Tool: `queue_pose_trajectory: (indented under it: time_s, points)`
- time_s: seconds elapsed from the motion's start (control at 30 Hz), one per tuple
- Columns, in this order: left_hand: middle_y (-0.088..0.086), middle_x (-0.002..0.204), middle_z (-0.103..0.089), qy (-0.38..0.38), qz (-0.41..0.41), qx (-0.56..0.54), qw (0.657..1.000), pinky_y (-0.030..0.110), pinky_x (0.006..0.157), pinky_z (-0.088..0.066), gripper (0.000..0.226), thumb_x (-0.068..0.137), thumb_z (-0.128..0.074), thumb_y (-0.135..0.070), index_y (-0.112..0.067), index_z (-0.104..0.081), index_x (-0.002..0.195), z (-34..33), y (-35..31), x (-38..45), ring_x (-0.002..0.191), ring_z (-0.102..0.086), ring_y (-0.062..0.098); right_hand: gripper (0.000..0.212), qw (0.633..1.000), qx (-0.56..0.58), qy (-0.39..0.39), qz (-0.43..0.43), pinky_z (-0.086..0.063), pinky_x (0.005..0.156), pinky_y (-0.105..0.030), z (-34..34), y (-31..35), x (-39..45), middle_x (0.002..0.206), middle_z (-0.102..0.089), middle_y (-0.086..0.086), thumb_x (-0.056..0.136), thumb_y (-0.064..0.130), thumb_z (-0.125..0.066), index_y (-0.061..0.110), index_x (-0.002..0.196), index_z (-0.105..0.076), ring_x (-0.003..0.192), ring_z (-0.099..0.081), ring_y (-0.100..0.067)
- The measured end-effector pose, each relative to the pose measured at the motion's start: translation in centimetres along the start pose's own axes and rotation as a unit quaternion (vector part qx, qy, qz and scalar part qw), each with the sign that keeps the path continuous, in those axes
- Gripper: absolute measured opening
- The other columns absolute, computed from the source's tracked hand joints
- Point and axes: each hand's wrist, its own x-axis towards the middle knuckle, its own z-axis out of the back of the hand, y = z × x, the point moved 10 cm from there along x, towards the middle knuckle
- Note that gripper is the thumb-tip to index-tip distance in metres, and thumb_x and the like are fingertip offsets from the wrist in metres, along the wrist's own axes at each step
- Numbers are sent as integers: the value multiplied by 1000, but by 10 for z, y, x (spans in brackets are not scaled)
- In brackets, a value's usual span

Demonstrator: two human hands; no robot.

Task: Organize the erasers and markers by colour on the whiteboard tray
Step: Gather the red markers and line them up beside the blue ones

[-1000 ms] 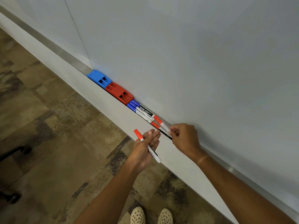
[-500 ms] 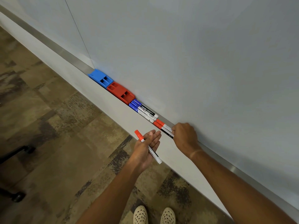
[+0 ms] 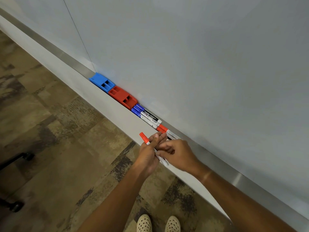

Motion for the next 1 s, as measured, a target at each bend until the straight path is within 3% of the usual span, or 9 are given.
queue_pose_trajectory:
  time_s: [0.1, 0.2, 0.27, 0.3, 0.37, 0.43, 0.53, 0.67, 1.0]
  points:
    - [8, 118, -71, -8, -12, 37, 999, 40, 85, -57, 31, 98, -50, -19, -5, -59, 123, -2, 0, 1, 111, -66, 18, 24, 1000, 3, 2, -3, -57, 78, -20, -5, -4, -4, 93, -75, 7, 82, 20, -73, 16, 105, -73, 82, -69, 1]
    - [12, 119, -69, 2, -48, 76, 996, 43, 101, -49, 30, 95, -56, -21, -7, -58, 121, -2, -7, -2, 115, -64, 23, 21, 999, 0, -32, 19, -55, 74, -15, 6, 0, -2, 91, -75, 6, 83, 19, -72, 16, 103, -73, 80, -69, 2]
    - [9, 123, -66, 16, -113, 211, 971, 37, 105, -45, 28, 95, -55, -27, -14, -59, 120, -3, -18, -8, 121, -58, 24, 18, 996, -37, -79, 32, -52, 69, -9, 20, 2, 0, 88, -76, 3, 83, 16, -72, 14, 101, -74, 75, -68, 2]
    - [7, 130, -61, 18, -160, 310, 937, 34, 105, -43, 35, 96, -53, -35, -16, -57, 125, -3, -24, -11, 125, -54, 22, 17, 991, -74, -110, 29, -49, 66, -6, 30, 2, 1, 87, -76, 2, 83, 16, -72, 14, 99, -75, 72, -67, 0]
    - [0, 147, -46, -2, -250, 508, 824, 34, 108, -35, 62, 91, -43, -56, -21, -44, 143, -2, -34, -18, 135, -42, 15, 15, 972, -173, -158, 7, -46, 64, -6, 48, 0, 4, 89, -75, 1, 85, 18, -69, 15, 99, -74, 74, -68, -8]
    - [-1, 157, -31, -11, -317, 620, 718, 38, 113, -26, 75, 89, -32, -65, -23, -31, 151, -5, -38, -22, 143, -28, 14, 16, 944, -282, -168, -14, -48, 67, -20, 56, -2, 10, 95, -73, -2, 89, 21, -62, 16, 101, -72, 84, -68, -19]
    - [0, 162, -17, -11, -335, 682, 650, 43, 115, -15, 82, 86, -22, -70, -24, -20, 154, -10, -35, -24, 148, -16, 17, 16, 916, -369, -150, -46, -48, 70, -32, 58, -5, 17, 100, -66, -7, 91, 20, -58, 13, 102, -67, 92, -63, -27]
    - [-2, 163, -12, -13, -305, 707, 638, 48, 117, -15, 93, 81, -13, -80, -24, -18, 155, -6, -30, -23, 149, -13, 19, 14, 897, -418, -121, -74, -50, 71, -33, 50, -9, 24, 103, -63, -8, 88, 15, -61, 13, 102, -63, 94, -63, -28]
    - [-3, 163, -11, -3, -301, 701, 647, 48, 117, -15, 91, 80, -25, -76, -25, -18, 155, 1, -33, -25, 150, -12, 18, 20, 879, -459, -88, -97, -52, 75, -32, 38, -16, 28, 108, -65, -9, 89, 19, -63, 13, 108, -62, 99, -64, -26]
